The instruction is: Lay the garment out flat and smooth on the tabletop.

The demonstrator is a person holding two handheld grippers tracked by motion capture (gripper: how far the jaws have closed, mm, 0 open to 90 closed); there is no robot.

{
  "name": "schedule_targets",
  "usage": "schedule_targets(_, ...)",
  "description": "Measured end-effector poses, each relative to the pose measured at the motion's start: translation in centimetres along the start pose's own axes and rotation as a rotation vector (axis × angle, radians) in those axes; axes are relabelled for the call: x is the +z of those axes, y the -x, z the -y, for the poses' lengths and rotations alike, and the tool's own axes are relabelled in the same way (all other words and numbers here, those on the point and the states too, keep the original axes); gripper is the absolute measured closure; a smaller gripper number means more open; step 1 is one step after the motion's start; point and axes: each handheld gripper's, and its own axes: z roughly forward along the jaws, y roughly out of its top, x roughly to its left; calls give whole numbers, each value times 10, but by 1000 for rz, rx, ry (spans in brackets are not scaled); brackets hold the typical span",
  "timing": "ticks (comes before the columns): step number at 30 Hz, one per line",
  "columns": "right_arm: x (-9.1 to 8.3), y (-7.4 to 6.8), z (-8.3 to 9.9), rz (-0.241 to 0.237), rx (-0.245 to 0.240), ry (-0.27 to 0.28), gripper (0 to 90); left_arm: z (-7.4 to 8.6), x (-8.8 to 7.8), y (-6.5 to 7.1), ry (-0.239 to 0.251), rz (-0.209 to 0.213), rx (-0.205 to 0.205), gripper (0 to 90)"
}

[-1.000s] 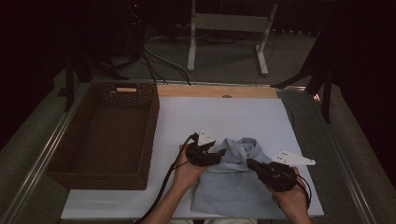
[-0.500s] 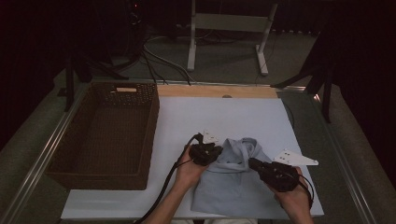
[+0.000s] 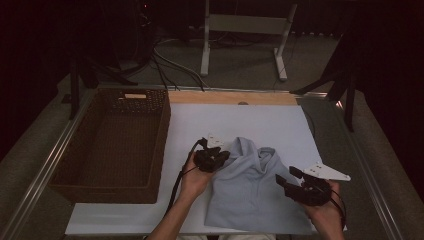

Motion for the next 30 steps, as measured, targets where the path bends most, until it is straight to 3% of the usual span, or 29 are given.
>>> schedule_targets(11,0,18,17,70,30,-48,394,1,1,-5,-18,-26,-34,900)
schedule_targets(12,3,23,22,77,43,-67,393,2,5,-6,-24,9,-66,900)
schedule_targets(14,4,24,23,77,49,-69,394,3,9,-7,-39,34,-74,900)
schedule_targets(23,7,23,24,77,36,-84,398,10,22,-3,-72,67,-80,891)
schedule_targets(27,7,22,24,75,36,-80,400,11,27,-3,-90,72,-87,734)
schedule_targets(28,7,22,24,74,37,-78,400,11,29,-3,-99,77,-95,734)
schedule_targets(30,6,22,23,69,32,-73,402,13,32,-3,-111,68,-104,622)
